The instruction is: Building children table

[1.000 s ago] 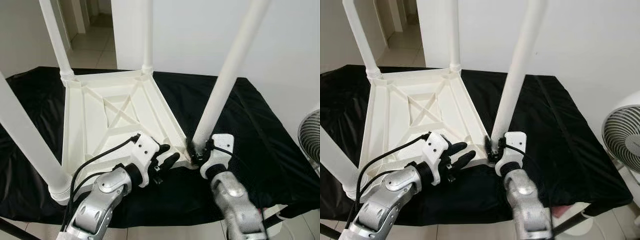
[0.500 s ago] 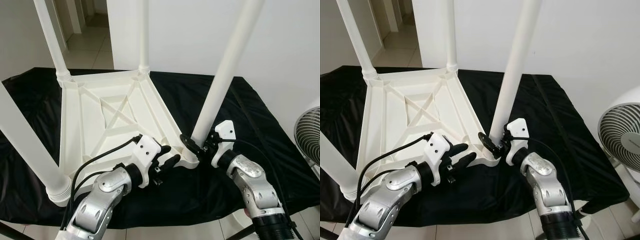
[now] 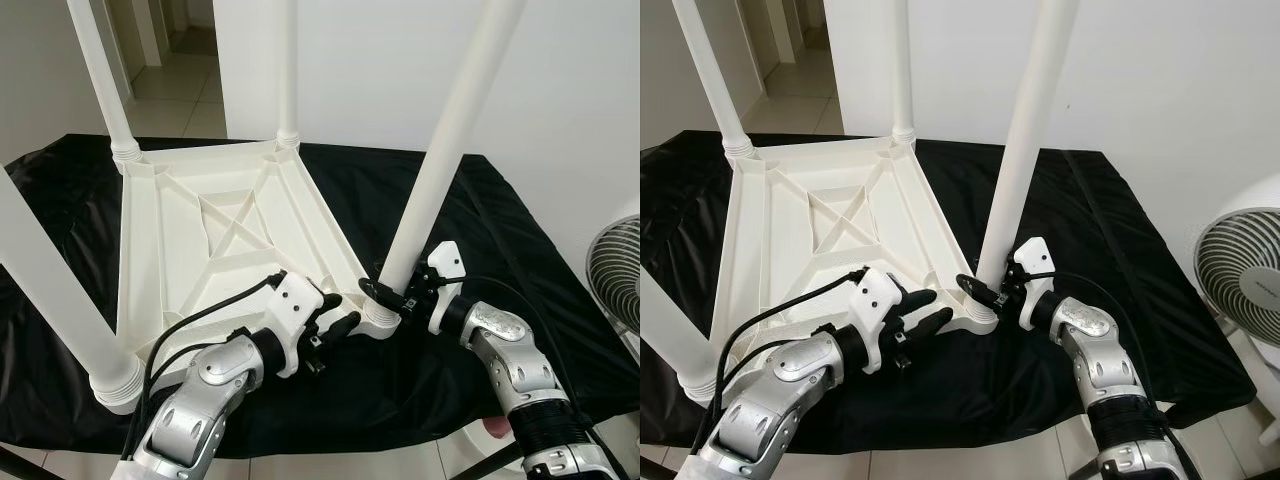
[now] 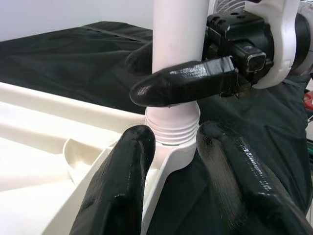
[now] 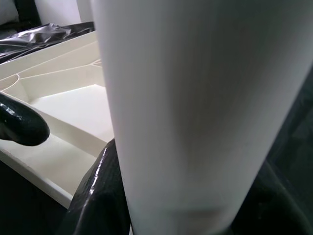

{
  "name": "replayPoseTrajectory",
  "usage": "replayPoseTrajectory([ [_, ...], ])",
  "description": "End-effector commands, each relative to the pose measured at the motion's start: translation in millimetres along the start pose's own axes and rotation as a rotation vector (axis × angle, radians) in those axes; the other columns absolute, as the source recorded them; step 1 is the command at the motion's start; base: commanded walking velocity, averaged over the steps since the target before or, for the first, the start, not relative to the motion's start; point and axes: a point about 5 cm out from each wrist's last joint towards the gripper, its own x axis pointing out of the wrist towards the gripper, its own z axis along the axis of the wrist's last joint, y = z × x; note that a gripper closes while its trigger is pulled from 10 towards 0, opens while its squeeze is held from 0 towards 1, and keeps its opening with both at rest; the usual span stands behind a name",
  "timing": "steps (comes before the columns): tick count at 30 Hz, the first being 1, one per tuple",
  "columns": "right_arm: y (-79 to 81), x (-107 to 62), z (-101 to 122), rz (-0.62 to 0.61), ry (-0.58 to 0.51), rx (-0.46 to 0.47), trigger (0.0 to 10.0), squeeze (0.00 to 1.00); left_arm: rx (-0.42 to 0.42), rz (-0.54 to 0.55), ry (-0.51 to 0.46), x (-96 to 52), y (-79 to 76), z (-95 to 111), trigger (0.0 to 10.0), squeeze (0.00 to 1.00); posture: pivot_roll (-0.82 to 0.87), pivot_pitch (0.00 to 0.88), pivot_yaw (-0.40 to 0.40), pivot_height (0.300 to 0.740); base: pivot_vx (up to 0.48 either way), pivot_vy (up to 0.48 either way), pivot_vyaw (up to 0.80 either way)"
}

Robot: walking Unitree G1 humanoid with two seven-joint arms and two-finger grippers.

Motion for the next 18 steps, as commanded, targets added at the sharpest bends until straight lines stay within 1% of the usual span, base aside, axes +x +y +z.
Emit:
replayPoseTrajectory([
  [1,2.6,0.2,-12,0.0,0.043,0.04,0.0,0.0,0.001,0.018,0.02,0.7,-0.9,-5,10.0,0.0,0.02,0.036,-0.056,0.74,0.0,0.0,0.0],
  [2,-0.7,-0.5,-15,-0.043,0.054,0.044,0.0,0.0,0.0,0.016,0.024,1.1,-1.8,-6,10.0,0.0,0.02,0.037,-0.057,0.74,0.0,0.0,0.0],
  [3,-0.7,-0.5,-15,-0.043,0.054,0.044,0.0,0.0,0.0,0.016,0.024,1.1,-1.8,-6,10.0,0.0,0.02,0.037,-0.057,0.74,0.0,0.0,0.0],
  [4,-3.2,-1.3,-18,-0.078,0.065,0.049,0.0,0.0,0.003,0.014,0.028,1.1,-2.7,-7,10.0,0.0,0.02,0.04,-0.059,0.74,0.0,0.0,0.0],
  [5,-4.0,-2.3,-22,-0.122,0.094,0.035,0.0,0.0,0.005,0.013,0.032,0.7,-3.9,-8,10.0,0.0,0.02,0.042,-0.056,0.74,0.0,0.0,0.0],
  [6,-4.0,-2.3,-22,-0.122,0.094,0.035,0.0,0.0,0.005,0.013,0.032,0.7,-3.9,-8,10.0,0.0,0.02,0.042,-0.056,0.74,0.0,0.0,0.0],
  [7,-3.5,-3.6,-27,-0.176,0.106,0.037,0.0,0.0,0.009,0.013,0.041,0.2,-5.4,-11,10.0,0.0,0.02,0.042,-0.056,0.74,0.0,0.0,0.0],
  [8,-3.5,-3.6,-27,-0.176,0.106,0.037,0.0,0.0,0.009,0.013,0.041,0.2,-5.4,-11,10.0,0.0,0.02,0.042,-0.056,0.74,0.0,0.0,0.0],
  [10,3.1,-7.0,-34,-0.28,0.1,0.068,0.0,0.0,0.007,0.017,0.05,-0.6,-7.7,-14,10.0,0.0,0.01,0.046,-0.055,0.74,0.0,0.0,0.0],
  [11,3.1,-7.0,-34,-0.28,0.1,0.068,0.0,0.0,0.007,0.017,0.05,-0.6,-7.7,-14,10.0,0.0,0.01,0.046,-0.055,0.74,0.0,0.0,0.0],
  [12,9.6,-7.5,-36,-0.333,0.083,0.091,0.0,0.0,-0.001,0.019,0.052,-0.4,-8.1,-15,10.0,0.0,0.01,0.046,-0.054,0.74,0.0,0.0,0.0],
  [14,9.6,-7.5,-36,-0.333,0.083,0.091,0.0,0.0,-0.001,0.019,0.052,-0.4,-8.1,-15,10.0,0.0,0.01,0.046,-0.054,0.74,0.0,0.0,0.0],
  [15,15.3,-7.8,-36,-0.374,0.066,0.118,0.0,0.0,-0.005,0.022,0.052,0.1,-8.2,-15,10.0,0.0,0.01,0.046,-0.054,0.74,0.0,0.0,0.0],
  [17,15.3,-7.8,-36,-0.374,0.066,0.118,0.0,0.0,-0.005,0.022,0.052,0.1,-8.2,-15,10.0,0.0,0.01,0.046,-0.054,0.74,0.0,0.0,0.0],
  [18,20.0,-7.9,-38,-0.452,0.068,0.159,0.0,0.0,-0.008,0.027,0.053,1.1,-7.5,-15,10.0,0.0,0.01,0.042,-0.051,0.74,0.0,0.0,0.0],
])
